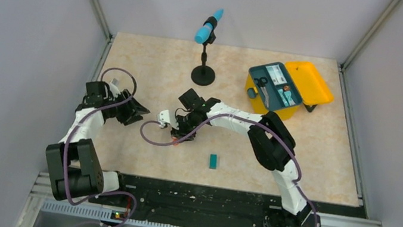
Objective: Organize the medicine kit
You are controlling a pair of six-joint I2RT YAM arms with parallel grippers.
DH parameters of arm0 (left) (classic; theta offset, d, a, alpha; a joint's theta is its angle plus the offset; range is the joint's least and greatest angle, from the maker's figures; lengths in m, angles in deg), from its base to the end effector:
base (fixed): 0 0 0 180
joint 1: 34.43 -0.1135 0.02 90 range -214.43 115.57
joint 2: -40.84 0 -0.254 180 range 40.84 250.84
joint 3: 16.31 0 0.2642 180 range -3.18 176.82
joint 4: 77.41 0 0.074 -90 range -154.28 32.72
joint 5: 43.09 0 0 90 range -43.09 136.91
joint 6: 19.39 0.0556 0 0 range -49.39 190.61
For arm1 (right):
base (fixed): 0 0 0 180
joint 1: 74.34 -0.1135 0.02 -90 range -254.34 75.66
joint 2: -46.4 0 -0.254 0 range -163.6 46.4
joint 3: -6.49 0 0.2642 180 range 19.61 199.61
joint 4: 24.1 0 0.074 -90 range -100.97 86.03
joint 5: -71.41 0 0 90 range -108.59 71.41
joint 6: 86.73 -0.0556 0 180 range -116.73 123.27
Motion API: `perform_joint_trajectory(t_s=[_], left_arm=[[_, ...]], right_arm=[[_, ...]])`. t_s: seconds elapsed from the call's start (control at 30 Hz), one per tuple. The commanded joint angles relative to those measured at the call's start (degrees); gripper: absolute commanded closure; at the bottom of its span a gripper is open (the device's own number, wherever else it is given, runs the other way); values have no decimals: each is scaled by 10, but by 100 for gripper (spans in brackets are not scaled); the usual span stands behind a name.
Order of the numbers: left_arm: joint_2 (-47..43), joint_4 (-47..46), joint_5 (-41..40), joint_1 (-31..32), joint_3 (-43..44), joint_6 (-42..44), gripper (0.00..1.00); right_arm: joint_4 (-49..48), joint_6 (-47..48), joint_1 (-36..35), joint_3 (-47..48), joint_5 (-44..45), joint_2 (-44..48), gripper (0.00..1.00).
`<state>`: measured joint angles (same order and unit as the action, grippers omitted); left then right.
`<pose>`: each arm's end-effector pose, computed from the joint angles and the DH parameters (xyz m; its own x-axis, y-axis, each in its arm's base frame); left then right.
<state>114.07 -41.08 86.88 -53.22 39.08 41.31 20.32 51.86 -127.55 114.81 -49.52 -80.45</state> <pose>0.2638 0.0520 0.1812 -0.7228 -0.6421 -0.2556 -0.2804 0.6105 -0.7407 0.2635 0.4001 0.1244 0.2674 -0.7167 -0.6441 -0.9470 -0.3189 -0.0383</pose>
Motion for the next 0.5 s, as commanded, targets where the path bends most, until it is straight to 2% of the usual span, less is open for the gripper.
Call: perform_joint_trajectory(t_s=[0.0, 0.1, 0.2, 0.3, 0.47], left_arm=[[-5, -35, 19, -5, -37, -24, 47], [16, -56, 16, -2, -65, -37, 45], [48, -61, 16, 14, -70, -30, 45], [82, -59, 16, 52, -51, -10, 47], [142, -39, -5, 116, -8, 27, 49]], right_arm=[[64, 34, -5, -10, 36, -51, 71], [39, 37, -4, -51, 45, -42, 78], [-38, 28, -5, -123, 64, -8, 82], [-115, 9, -5, -183, 82, 23, 84], [-172, -19, -6, -227, 83, 38, 86]])
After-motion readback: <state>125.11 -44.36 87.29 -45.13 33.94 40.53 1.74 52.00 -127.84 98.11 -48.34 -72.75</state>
